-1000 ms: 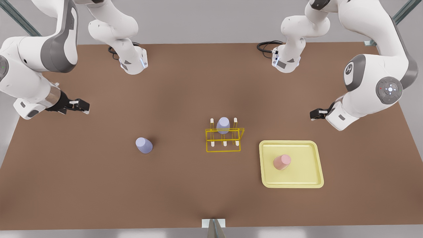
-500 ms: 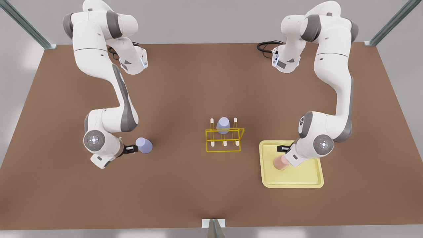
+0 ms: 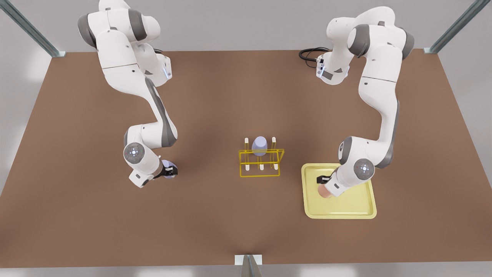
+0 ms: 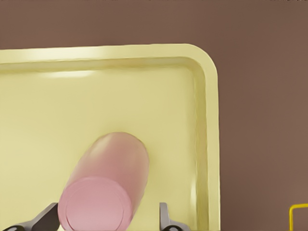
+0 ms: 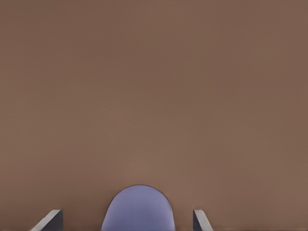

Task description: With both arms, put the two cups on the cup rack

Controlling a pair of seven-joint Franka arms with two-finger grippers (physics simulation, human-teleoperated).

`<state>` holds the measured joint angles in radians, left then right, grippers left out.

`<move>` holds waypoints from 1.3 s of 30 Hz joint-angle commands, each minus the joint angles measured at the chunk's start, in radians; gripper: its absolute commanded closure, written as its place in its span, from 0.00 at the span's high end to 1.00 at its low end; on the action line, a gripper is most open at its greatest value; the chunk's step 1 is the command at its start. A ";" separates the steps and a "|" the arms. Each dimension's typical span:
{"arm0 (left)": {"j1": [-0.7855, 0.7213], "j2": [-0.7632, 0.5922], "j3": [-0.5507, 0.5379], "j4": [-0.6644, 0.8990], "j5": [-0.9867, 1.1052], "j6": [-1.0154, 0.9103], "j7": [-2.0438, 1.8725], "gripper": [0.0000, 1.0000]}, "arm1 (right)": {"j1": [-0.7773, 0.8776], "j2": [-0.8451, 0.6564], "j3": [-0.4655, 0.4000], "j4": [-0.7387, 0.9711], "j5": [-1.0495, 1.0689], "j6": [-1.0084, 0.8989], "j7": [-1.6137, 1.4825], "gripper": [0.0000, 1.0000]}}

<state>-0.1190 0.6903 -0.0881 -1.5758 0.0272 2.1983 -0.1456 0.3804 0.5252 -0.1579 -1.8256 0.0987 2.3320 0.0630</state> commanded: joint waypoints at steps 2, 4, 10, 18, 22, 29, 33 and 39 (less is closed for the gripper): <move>-0.002 0.012 0.004 0.000 0.002 0.075 -0.020 1.00 | 0.000 -0.010 0.000 -0.027 0.006 0.044 0.026 1.00; -0.005 0.020 0.010 0.000 0.003 0.077 -0.019 1.00 | 0.000 -0.016 0.000 -0.066 0.004 0.086 0.026 1.00; 0.002 0.035 0.010 -0.001 0.002 0.095 -0.016 1.00 | 0.002 -0.025 0.000 -0.129 -0.002 0.167 0.026 1.00; -0.018 0.046 0.037 -0.010 0.002 0.084 -0.017 0.71 | 0.020 -0.059 0.000 -0.201 -0.002 0.202 0.026 1.00; -0.019 0.046 0.039 -0.009 0.002 0.084 -0.020 0.72 | 0.029 -0.060 0.000 -0.213 0.001 0.202 0.026 1.00; -0.019 0.043 0.028 0.002 -0.006 0.015 -0.077 0.72 | 0.032 -0.076 0.000 -0.254 -0.002 0.224 0.027 1.00; -0.022 0.034 0.013 0.034 -0.007 -0.060 -0.112 0.72 | 0.032 -0.070 0.001 -0.261 0.001 0.231 0.031 1.00; -0.024 0.031 -0.176 0.281 -0.007 -0.404 -0.454 0.72 | 0.028 -0.065 0.000 -0.253 0.004 0.245 0.027 1.00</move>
<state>-0.1419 0.7226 -0.2338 -1.3268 0.0291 2.0095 -0.2879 0.4089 0.4603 -0.1579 -2.0795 0.1001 2.5662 0.0947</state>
